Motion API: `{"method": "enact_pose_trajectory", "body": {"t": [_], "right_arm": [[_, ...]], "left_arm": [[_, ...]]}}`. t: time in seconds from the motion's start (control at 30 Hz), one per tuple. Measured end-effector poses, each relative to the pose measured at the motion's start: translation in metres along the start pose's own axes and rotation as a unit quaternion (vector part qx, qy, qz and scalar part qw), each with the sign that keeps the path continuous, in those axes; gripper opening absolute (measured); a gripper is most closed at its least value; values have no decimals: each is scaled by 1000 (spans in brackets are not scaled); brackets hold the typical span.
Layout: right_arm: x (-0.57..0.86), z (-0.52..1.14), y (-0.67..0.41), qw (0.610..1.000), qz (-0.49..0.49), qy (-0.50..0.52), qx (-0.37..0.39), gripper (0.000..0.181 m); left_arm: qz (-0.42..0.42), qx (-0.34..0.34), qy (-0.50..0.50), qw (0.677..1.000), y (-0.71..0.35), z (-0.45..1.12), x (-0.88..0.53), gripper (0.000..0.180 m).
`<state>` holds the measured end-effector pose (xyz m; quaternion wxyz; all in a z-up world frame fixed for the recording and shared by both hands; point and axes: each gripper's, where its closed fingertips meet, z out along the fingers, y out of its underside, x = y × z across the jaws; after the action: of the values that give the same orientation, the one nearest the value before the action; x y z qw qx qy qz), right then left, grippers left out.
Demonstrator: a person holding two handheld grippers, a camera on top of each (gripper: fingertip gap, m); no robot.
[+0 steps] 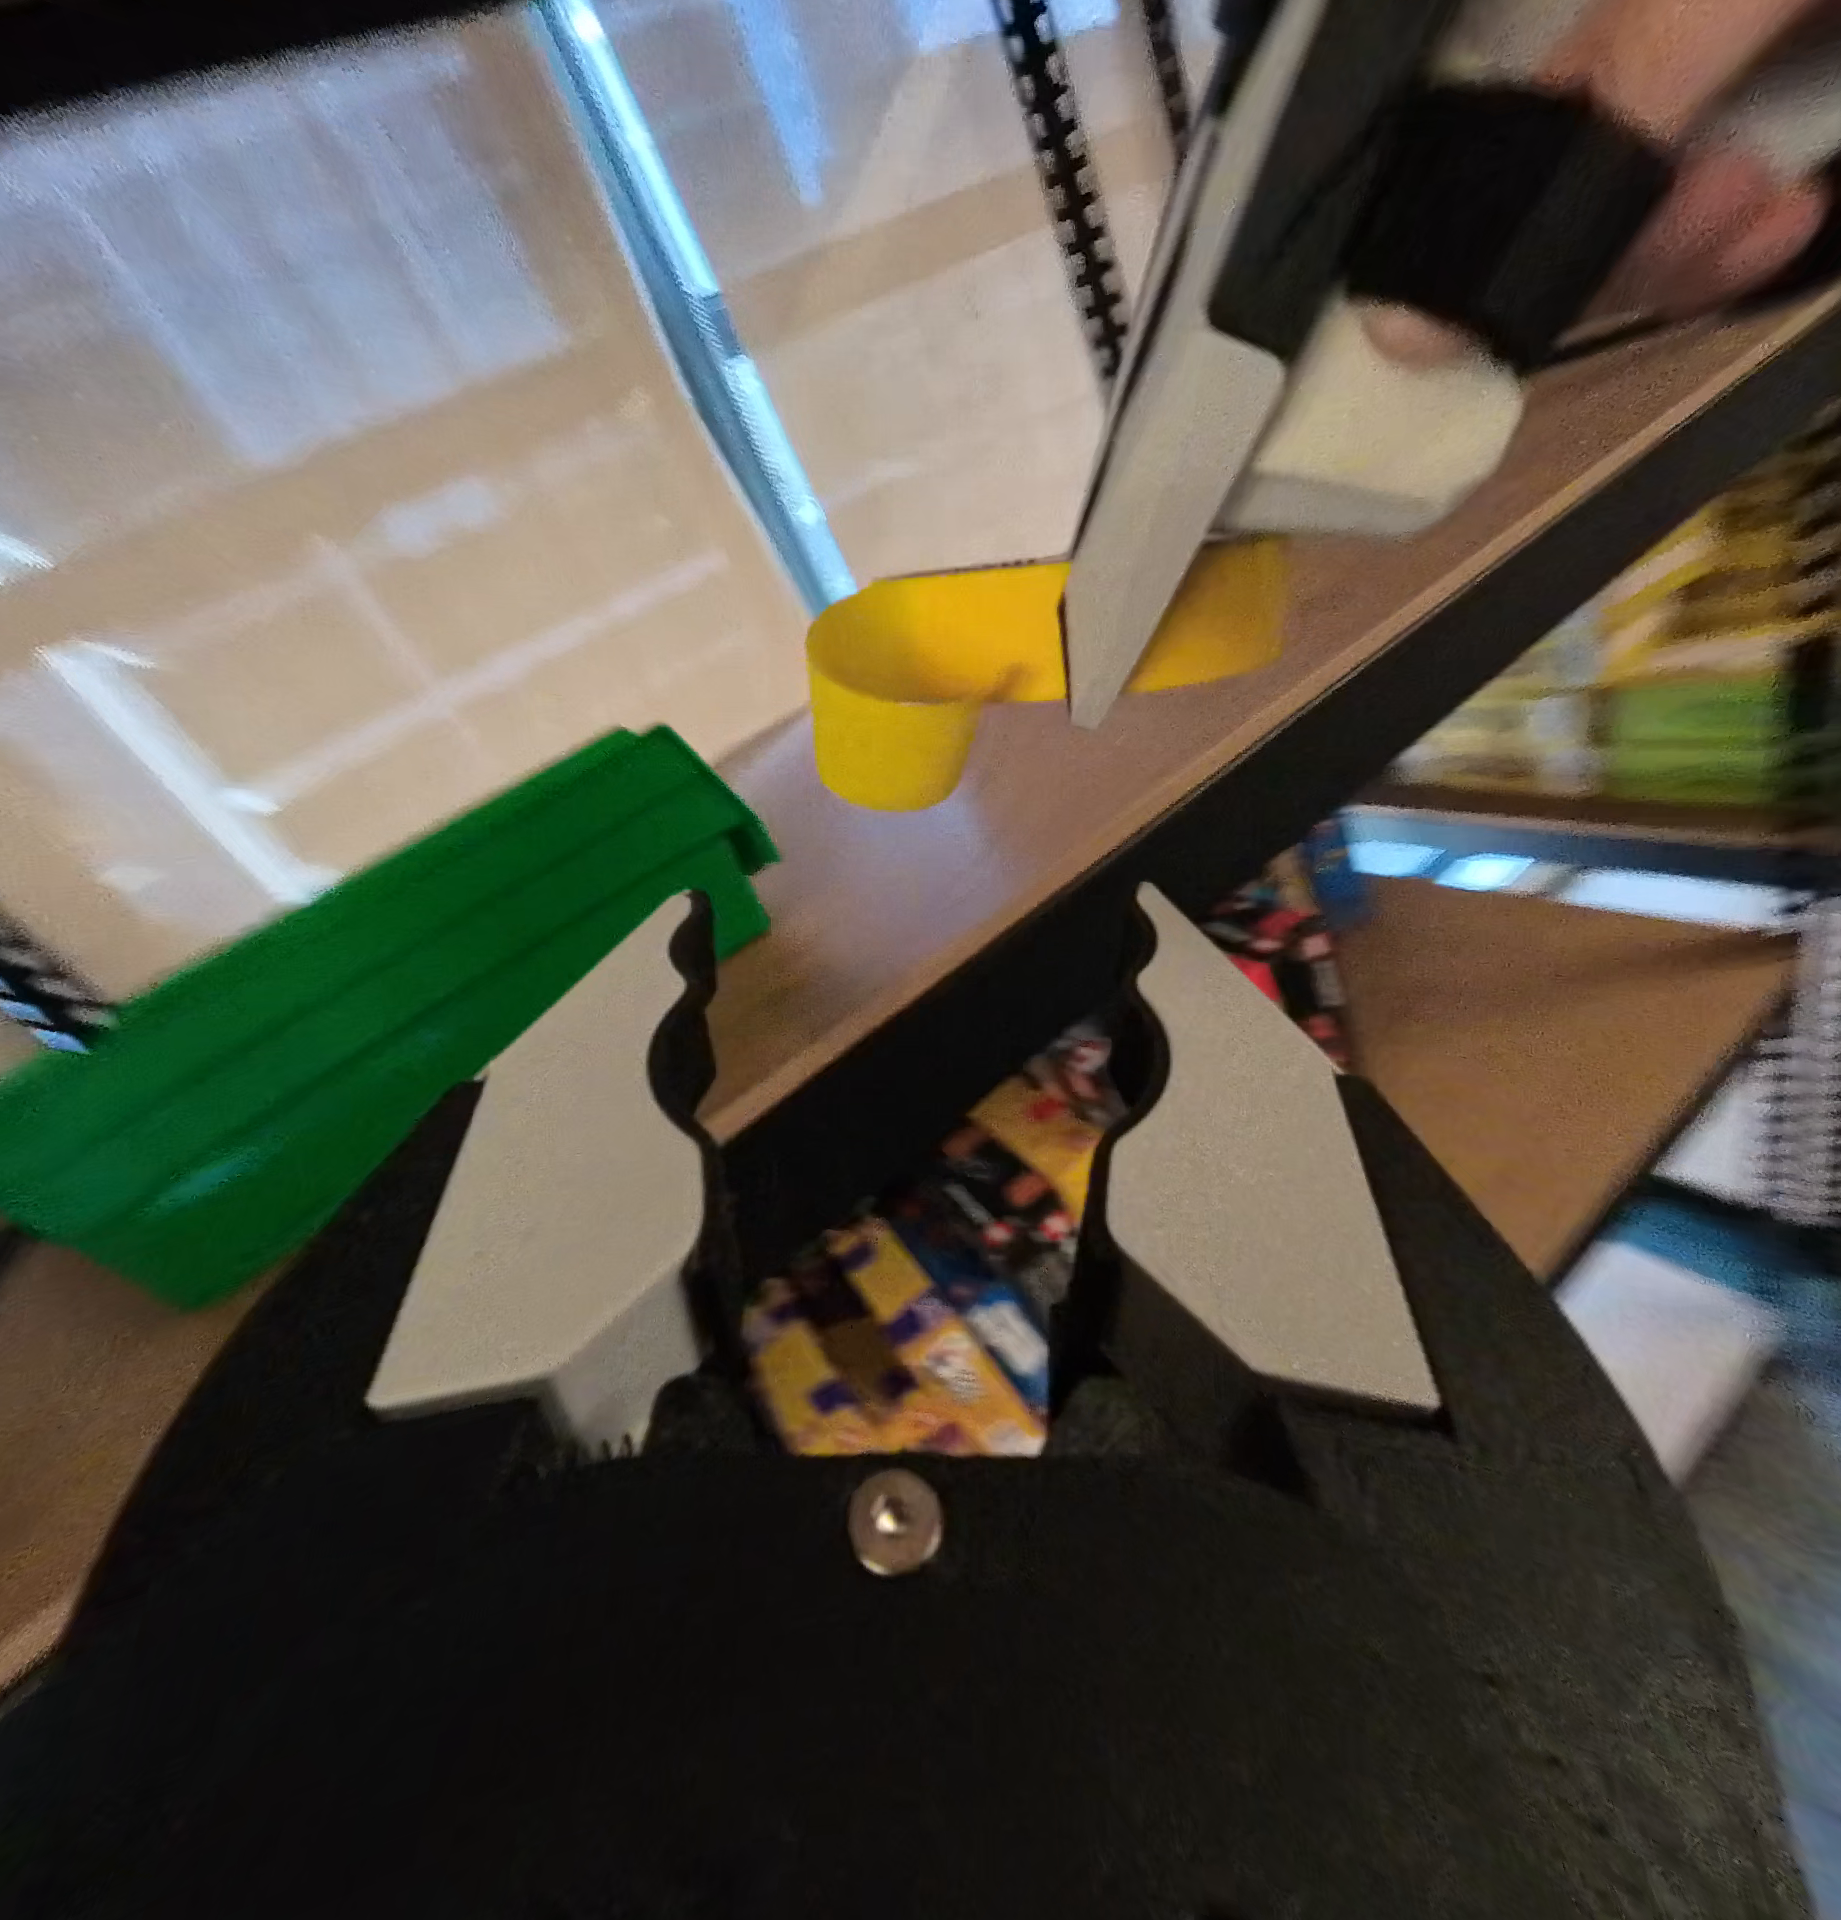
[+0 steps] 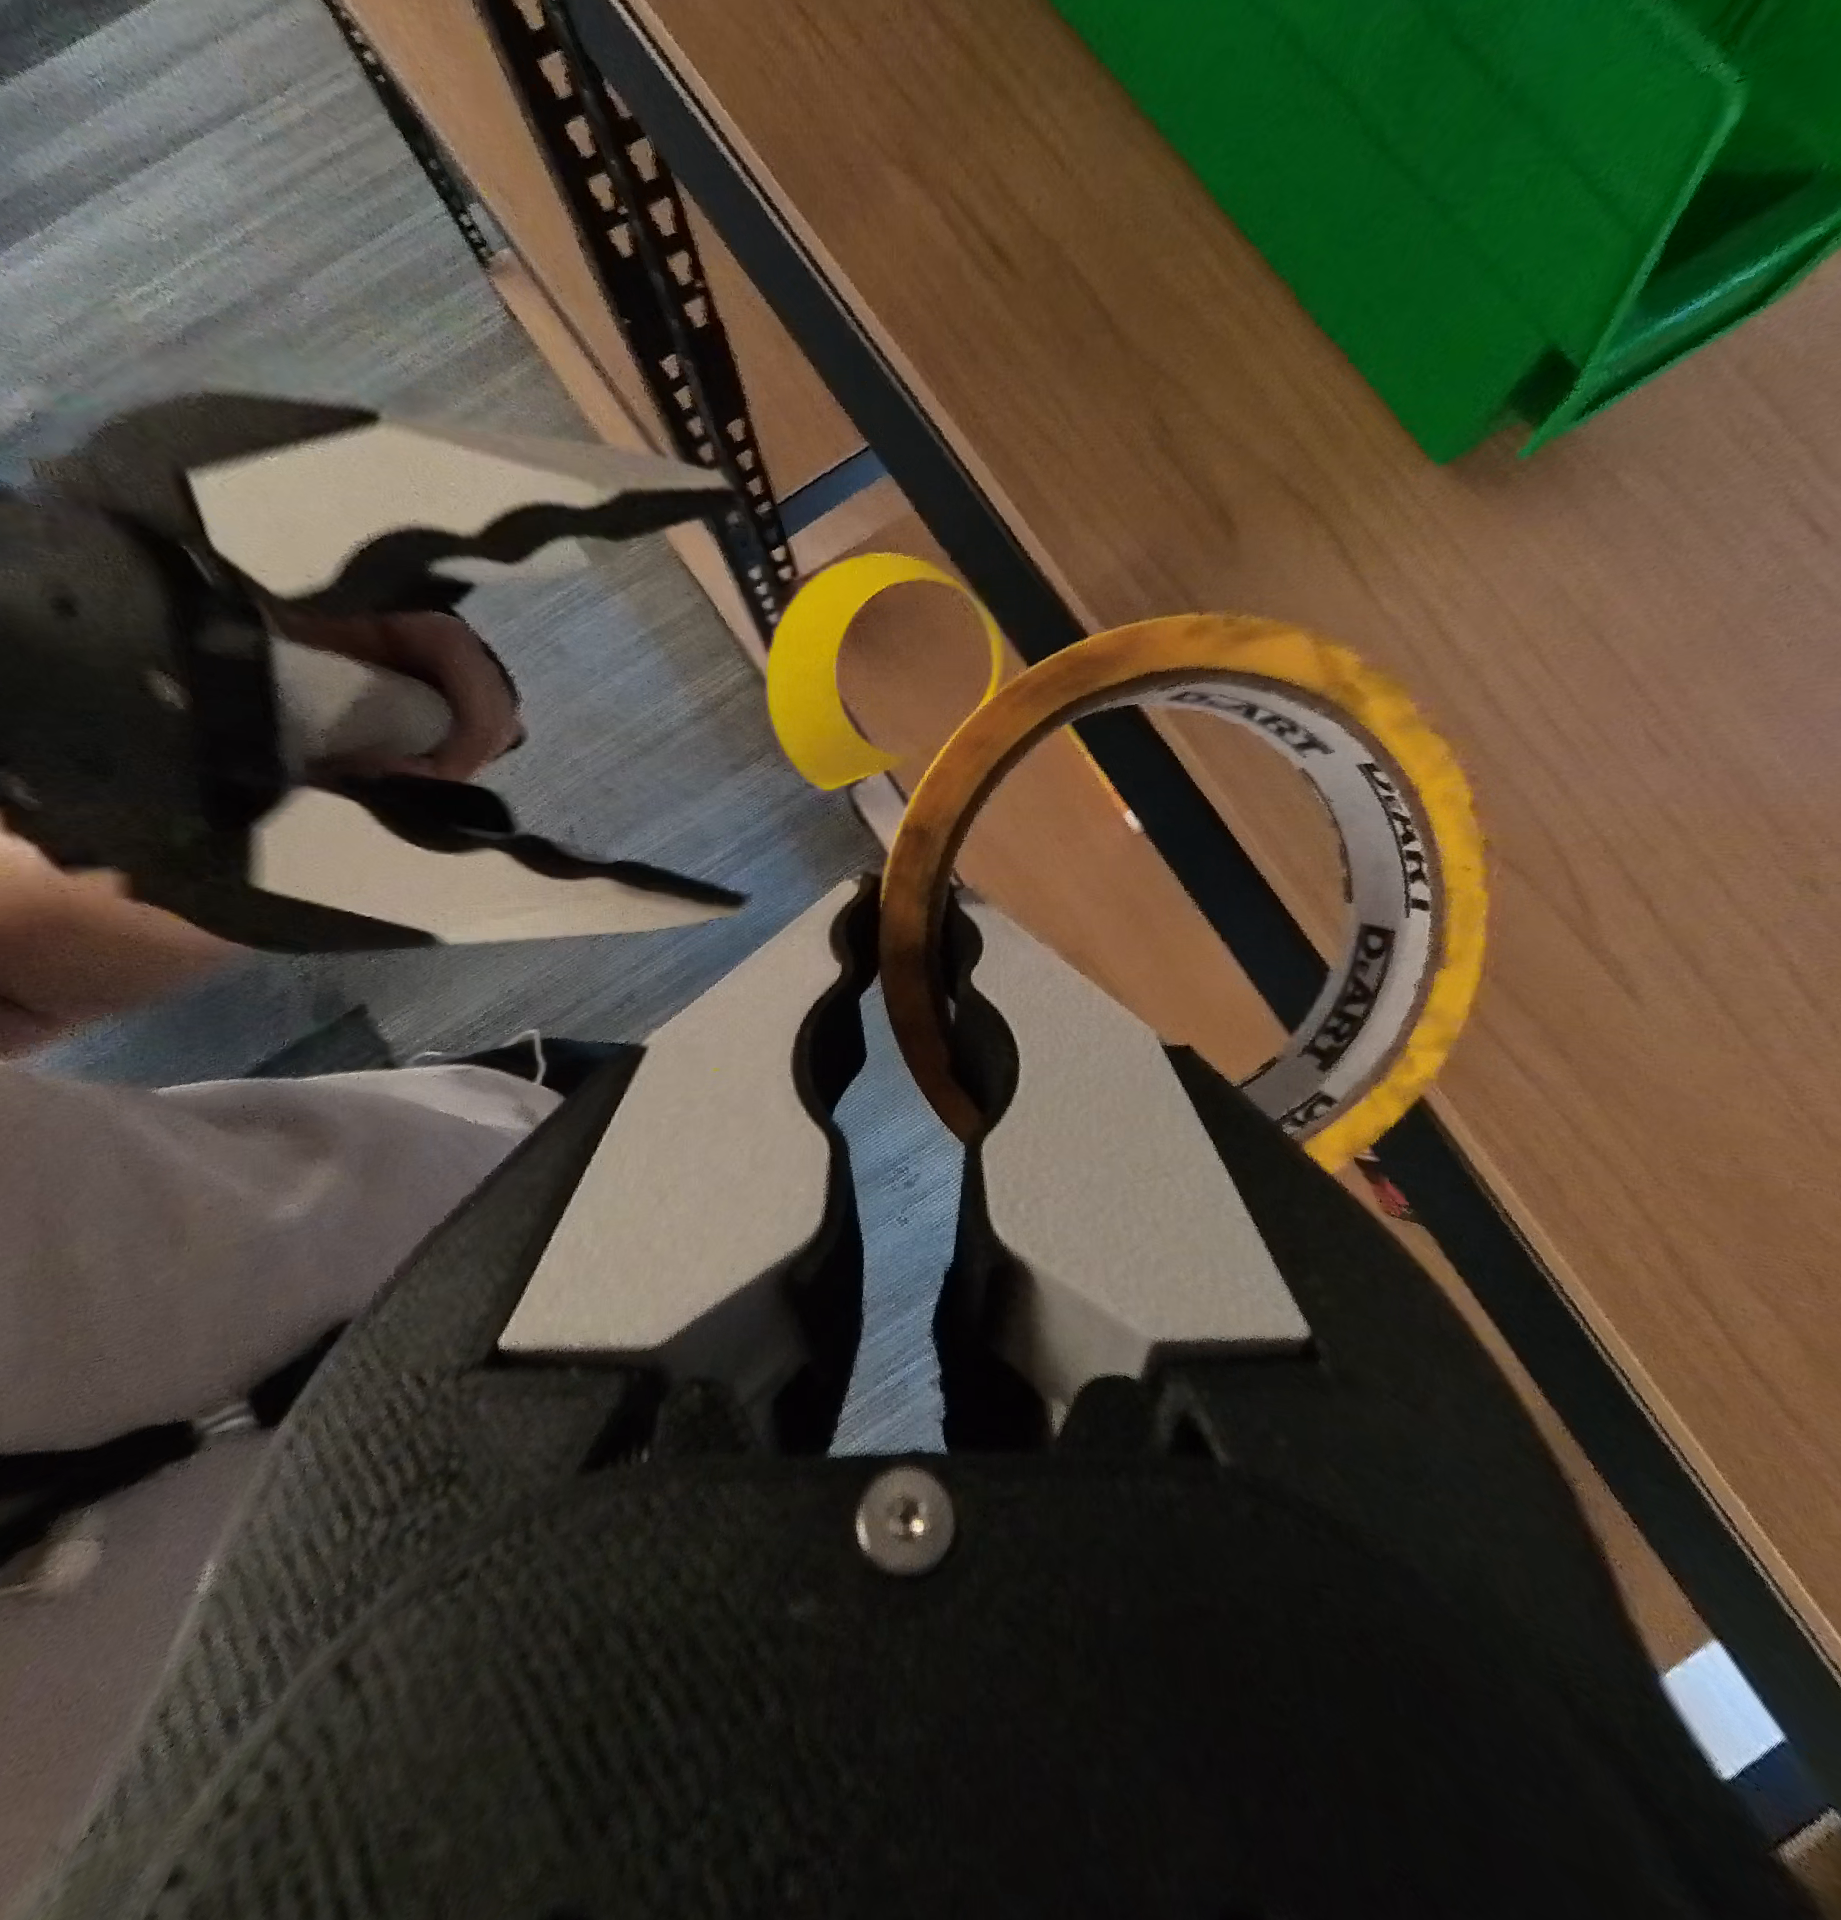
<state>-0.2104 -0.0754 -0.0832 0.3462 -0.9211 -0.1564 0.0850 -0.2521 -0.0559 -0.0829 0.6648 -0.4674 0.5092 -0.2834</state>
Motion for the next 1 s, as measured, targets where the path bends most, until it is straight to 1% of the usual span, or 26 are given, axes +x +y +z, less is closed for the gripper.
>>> {"method": "enact_pose_trajectory", "body": {"t": [0.07, 0.13, 0.23, 0.3, 0.57, 0.67, 0.9, 1.0], "right_arm": [[-7, -5, 3, 1000, -7, -13, -12, 9], [-9, -12, 9, 1000, -19, -4, -23, 9], [-13, -26, 22, 999, -30, 3, -34, 9], [-14, -34, 34, 998, -33, 3, -45, 9], [-4, -61, 71, 998, -17, 14, -57, 9], [-2, -66, 78, 998, -13, 10, -58, 9], [2, -67, 87, 998, -12, 0, -64, 9], [2, -62, 87, 998, -13, -8, -64, 9]], "left_arm": [[55, 6, -42, 998, -8, 3, 6, 76], [73, 6, -72, 995, -17, 6, 9, 75], [49, 3, -93, 994, -26, 13, 15, 77], [42, 5, -96, 994, -31, 19, 24, 74], [-20, 46, -68, 996, -49, 21, 56, 50], [-35, 52, -59, 996, -51, 19, 60, 37], [-41, 63, -60, 995, -54, 9, 59, 17], [-32, 58, -70, 995, -52, 6, 56, 6]]}}
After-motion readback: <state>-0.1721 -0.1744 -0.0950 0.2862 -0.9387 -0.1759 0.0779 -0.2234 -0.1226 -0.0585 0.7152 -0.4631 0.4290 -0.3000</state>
